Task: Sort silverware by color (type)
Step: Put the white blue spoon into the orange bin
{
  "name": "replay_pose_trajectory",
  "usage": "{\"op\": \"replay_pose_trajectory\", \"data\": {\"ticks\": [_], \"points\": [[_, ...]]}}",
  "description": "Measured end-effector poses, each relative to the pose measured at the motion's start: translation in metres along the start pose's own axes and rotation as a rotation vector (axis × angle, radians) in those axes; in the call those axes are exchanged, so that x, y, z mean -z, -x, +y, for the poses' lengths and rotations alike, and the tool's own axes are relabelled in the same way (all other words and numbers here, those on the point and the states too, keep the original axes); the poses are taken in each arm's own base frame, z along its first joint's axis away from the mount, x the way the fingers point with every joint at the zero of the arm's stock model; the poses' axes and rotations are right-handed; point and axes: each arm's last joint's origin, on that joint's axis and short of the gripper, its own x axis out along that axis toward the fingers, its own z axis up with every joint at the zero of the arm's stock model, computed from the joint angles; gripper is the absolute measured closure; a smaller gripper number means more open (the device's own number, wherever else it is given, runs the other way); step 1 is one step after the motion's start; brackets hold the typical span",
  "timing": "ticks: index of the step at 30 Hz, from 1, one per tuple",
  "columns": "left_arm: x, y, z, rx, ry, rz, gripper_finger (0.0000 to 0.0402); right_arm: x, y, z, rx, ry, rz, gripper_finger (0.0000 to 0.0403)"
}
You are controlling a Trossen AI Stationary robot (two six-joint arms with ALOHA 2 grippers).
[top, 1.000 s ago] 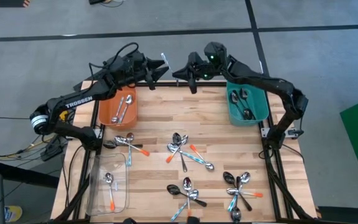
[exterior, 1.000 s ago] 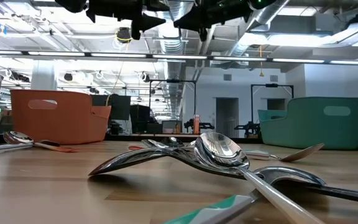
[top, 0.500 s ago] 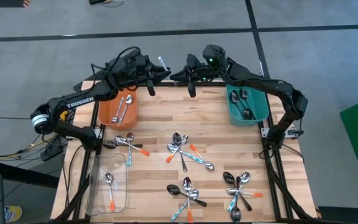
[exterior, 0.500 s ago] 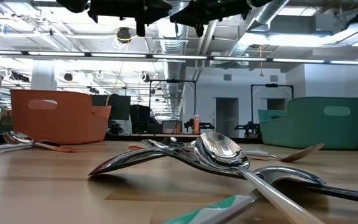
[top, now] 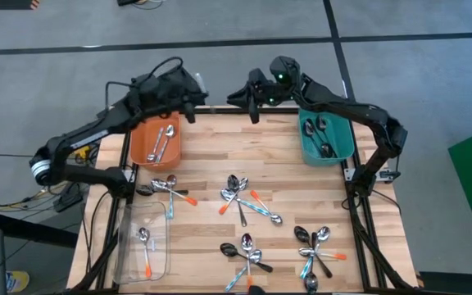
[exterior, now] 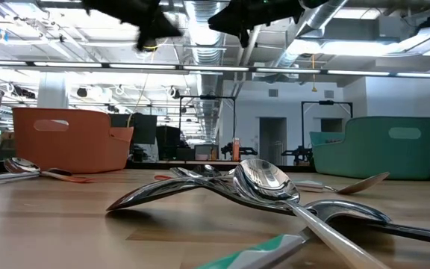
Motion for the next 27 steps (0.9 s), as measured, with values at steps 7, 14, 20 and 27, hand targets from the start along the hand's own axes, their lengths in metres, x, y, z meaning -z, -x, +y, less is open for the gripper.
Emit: {"op": "replay_pose_trajectory", "data": {"ticks": [7,14,20,27], "points": [[0.04,0.034,0.027,-0.525,0.122,0.403,0.0392,0.013,-0.003,-0.012,0.032,-0.106,0.082,0.0282],[0.054,0.052,0.043,-0.774,0.282,0.537,0.0392,0.017,-0.004,-0.009,0.026,-0.137,0.121,0.0282],[0.071,0.063,0.05,-0.848,0.344,0.714,0.0389,0.001,0.019,-0.019,0.028,-0.316,0.052,0.0275],[0.075,0.064,0.051,-0.862,0.397,0.744,0.034,0.011,0.046,-0.027,0.16,-0.304,0.208,0.028]]}}
